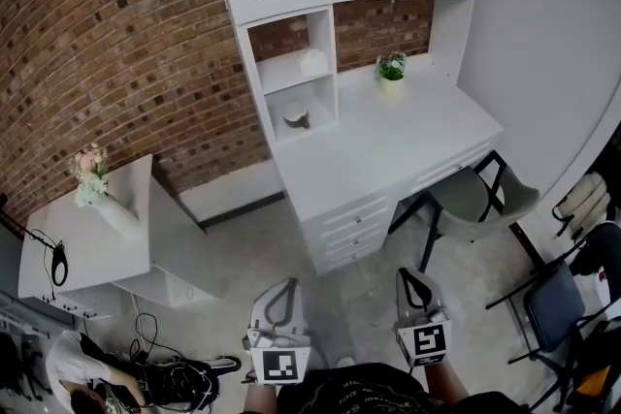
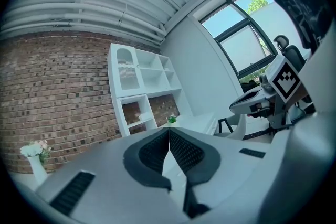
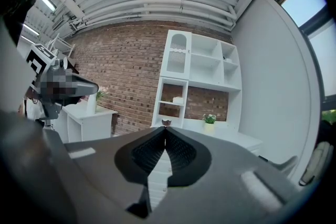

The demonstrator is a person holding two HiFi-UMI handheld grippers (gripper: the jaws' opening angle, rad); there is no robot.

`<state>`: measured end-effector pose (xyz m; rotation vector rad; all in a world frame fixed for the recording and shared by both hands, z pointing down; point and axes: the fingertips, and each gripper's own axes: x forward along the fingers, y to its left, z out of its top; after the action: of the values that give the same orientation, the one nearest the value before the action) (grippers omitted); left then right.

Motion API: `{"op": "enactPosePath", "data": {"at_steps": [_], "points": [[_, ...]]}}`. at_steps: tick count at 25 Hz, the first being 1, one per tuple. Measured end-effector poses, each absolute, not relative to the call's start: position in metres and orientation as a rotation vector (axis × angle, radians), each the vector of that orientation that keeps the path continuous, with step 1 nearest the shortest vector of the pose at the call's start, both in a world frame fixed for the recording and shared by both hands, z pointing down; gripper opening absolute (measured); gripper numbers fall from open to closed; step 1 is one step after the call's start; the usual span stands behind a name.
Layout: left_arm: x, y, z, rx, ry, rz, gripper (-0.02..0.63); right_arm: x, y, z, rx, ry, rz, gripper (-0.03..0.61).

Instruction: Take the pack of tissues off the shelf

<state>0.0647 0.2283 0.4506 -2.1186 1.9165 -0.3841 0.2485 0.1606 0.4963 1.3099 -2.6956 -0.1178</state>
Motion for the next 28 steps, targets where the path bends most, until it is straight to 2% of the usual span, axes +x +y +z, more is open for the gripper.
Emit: {"op": "enactPosePath", "data": {"at_steps": [28], "points": [[-0.065, 0.077, 0.45, -2.25, 1.772, -0.341, 0.011, 0.122, 0.033, 0.494, 1.466, -2.593, -0.117, 0.005]]}}
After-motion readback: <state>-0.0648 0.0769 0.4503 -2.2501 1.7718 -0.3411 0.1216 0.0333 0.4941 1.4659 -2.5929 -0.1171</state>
